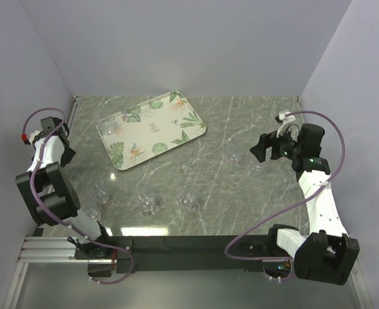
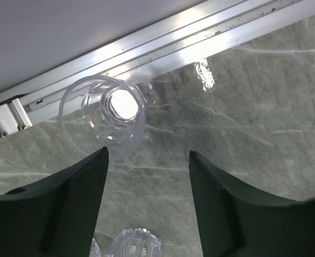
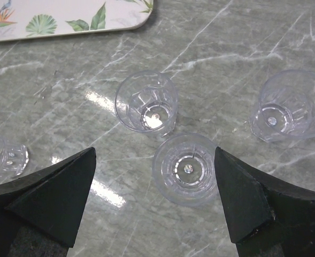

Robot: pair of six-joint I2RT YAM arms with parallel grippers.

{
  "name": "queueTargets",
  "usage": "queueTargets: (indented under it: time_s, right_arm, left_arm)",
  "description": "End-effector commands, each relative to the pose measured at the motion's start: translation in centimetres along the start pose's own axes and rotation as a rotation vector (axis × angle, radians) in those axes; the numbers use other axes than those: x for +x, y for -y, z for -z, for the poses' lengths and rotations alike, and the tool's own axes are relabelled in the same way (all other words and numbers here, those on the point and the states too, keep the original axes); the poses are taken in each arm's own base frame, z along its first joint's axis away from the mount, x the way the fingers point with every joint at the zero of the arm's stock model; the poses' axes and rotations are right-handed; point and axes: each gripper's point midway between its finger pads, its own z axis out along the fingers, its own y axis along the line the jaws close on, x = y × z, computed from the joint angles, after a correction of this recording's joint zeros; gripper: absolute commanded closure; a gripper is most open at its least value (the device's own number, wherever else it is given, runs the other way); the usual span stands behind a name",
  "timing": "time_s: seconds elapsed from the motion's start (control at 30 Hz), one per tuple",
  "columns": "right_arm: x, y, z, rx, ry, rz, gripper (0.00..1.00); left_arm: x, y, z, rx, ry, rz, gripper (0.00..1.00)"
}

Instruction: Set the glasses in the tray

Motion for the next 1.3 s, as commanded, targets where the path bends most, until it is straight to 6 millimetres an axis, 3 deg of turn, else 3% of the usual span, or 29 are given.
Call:
queueTargets:
  time_s: [0.0, 0.43, 0.8, 1.03, 1.27]
  right_arm:
    - [-0.5, 0.2, -0.1, -0.005, 0.024, 0.012, 0.03]
    - [-0.5, 0.2, 0.0, -0.005, 0.028, 0.011, 0.03]
    - [-0.9, 0.5, 0.4, 0.006, 0.039, 0.012, 0.03]
    - [-1.1, 0.5, 0.6, 0.009, 0.047, 0.014, 0.03]
    - [-1.1, 0.5, 0.8, 0.011, 0.051, 0.020, 0.03]
  left_arm:
    - [-1.8, 0.7, -0.1, 0.004, 0.042, 0.000, 0.34]
    - [-0.9, 1.1, -1.8, -0.009, 0.011, -0.062, 0.56]
    - [-0.2, 1.1, -1.7, 0.022, -0.002, -0.088, 0.99]
    - [-0.2, 2.5, 0.1, 0.160, 0.008, -0.122, 1.00]
    - [0.0, 5.6, 4.4, 0.427, 0.039, -0.180, 1.00]
